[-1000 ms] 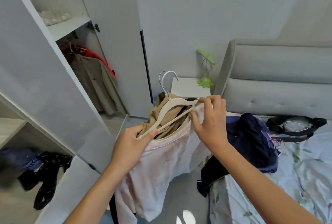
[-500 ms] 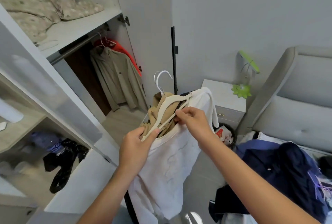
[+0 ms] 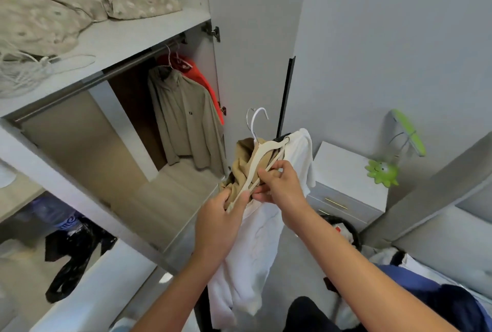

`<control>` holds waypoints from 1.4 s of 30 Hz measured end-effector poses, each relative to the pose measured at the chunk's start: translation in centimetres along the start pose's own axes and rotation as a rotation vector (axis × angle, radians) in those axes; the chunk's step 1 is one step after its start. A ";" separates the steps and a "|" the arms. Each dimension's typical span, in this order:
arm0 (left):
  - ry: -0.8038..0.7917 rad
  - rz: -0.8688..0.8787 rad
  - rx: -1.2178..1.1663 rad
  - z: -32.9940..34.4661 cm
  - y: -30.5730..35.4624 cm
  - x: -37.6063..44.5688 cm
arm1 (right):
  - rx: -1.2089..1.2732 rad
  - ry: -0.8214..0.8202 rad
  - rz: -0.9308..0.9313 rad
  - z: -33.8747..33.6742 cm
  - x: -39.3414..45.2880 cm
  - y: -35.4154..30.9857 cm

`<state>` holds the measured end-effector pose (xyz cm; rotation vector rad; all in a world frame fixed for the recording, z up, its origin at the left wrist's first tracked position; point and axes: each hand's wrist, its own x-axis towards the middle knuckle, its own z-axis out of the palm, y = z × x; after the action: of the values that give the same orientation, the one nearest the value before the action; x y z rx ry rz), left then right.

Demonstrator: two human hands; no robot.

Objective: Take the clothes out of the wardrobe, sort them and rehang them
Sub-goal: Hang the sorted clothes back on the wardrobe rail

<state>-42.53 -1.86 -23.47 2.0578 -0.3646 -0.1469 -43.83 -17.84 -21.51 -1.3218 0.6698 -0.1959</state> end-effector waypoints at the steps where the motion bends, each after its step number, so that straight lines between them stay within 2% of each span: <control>1: 0.006 -0.016 -0.023 0.2 -0.1 1.0 | 0.001 -0.011 0.000 0.3 1.1 -0.4; 7: 0.065 -0.164 -0.165 2.1 0.1 6.8 | -0.024 -0.145 0.001 1.6 8.7 -2.4; 15: 0.269 -0.344 -0.256 6.9 2.0 15.8 | -0.034 -0.379 0.115 1.3 21.3 -5.4; 24: 0.448 -0.394 -0.158 8.6 3.0 19.4 | -0.216 -0.547 0.166 1.7 29.9 -7.3; 28: 0.485 -0.397 -0.189 7.2 2.6 20.0 | -0.157 -0.627 0.170 3.3 31.6 -7.7; 34: 0.633 -0.360 -0.237 5.8 1.4 22.2 | -0.140 -0.720 0.245 6.6 34.3 -8.9; 42: 0.649 -0.387 -0.286 3.5 -3.3 25.9 | -0.326 -0.794 0.047 10.9 37.3 -9.3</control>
<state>-18.27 -11.47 -26.85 1.7527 0.4331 0.2255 -5.87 -29.79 -24.46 -1.5418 0.0497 0.4810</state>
